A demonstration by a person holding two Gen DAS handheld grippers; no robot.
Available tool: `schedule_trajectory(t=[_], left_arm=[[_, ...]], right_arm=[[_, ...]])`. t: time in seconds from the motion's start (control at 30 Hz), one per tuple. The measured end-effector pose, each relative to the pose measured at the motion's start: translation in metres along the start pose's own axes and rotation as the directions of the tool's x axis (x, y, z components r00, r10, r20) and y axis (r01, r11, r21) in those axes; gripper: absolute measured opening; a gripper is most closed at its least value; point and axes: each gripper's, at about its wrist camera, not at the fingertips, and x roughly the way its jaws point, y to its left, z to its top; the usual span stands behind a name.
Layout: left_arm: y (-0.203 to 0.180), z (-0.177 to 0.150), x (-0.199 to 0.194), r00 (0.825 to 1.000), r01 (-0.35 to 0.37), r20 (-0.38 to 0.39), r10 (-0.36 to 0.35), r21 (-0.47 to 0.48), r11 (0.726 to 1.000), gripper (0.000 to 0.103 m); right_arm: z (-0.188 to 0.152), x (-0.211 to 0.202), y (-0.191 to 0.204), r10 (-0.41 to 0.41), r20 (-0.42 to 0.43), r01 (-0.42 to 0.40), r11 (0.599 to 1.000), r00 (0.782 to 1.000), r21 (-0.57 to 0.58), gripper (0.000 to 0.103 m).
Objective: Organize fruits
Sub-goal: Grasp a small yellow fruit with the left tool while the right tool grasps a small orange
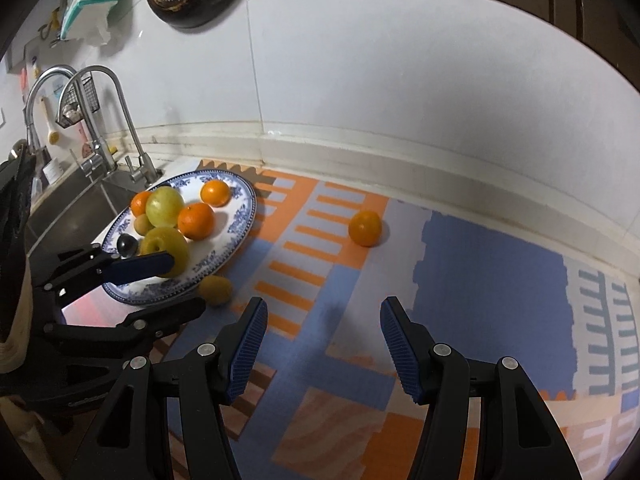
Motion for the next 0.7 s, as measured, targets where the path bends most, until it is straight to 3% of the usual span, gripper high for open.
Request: schedule_trajectory(t=[0.3, 0.53, 0.7], left_arm=[[-0.005, 0.002, 0.020, 0.998, -0.019, -0.067, 0.021, 0.030, 0.999, 0.032], [-0.007, 0.002, 0.024, 0.996, -0.060, -0.059, 0.064, 0.064, 0.996, 0.026], [-0.006, 0.003, 0.025, 0.997, -0.050, -0.054, 0.053, 0.058, 0.997, 0.026]], right_arm=[[-0.004, 0.008, -0.007, 0.009, -0.015, -0.009, 1.000, 1.000, 0.028, 0.060], [-0.005, 0.011, -0.010, 0.021, -0.024, -0.020, 0.999, 0.999, 0.042, 0.060], [-0.006, 0.012, -0.010, 0.021, -0.025, -0.020, 0.999, 0.999, 0.047, 0.060]])
